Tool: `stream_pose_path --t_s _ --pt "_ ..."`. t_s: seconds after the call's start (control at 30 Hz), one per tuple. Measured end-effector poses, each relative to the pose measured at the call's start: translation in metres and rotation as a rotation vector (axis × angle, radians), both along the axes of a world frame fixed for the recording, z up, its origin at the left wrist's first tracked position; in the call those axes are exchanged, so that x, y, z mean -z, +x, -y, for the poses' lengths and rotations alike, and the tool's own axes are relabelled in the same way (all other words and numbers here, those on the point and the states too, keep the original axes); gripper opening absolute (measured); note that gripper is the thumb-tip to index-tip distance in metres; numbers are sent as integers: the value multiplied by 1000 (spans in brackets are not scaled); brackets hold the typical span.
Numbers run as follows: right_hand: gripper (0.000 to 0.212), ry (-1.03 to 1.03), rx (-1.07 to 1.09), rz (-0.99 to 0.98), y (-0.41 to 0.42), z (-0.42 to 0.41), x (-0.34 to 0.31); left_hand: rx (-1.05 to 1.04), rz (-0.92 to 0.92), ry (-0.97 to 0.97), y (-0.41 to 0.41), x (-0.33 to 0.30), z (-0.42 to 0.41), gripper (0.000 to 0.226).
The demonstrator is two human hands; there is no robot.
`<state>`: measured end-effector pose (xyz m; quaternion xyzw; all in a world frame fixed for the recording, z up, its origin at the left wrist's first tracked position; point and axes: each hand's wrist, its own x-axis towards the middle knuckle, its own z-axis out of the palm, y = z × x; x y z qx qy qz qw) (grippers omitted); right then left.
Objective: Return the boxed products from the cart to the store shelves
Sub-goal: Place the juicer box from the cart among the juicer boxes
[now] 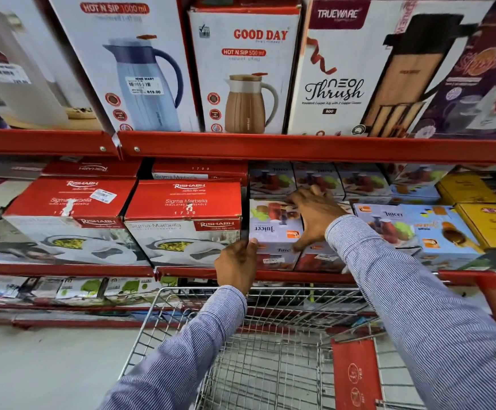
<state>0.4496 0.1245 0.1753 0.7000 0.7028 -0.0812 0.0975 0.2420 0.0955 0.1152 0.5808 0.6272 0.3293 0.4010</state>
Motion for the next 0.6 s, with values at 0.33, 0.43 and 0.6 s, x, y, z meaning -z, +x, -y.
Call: stream_pose_path --t_s 0.33,0.43,0.6 --pt "125 -5 34 -42 0 5 0 26 19 -34 -1 1 0 40" --pt "126 6 51 -41 -1 13 2 42 29 -18 -9 -3 3 36" --pt "105 222 55 -150 -30 37 7 -35 95 46 -61 -8 5 25"
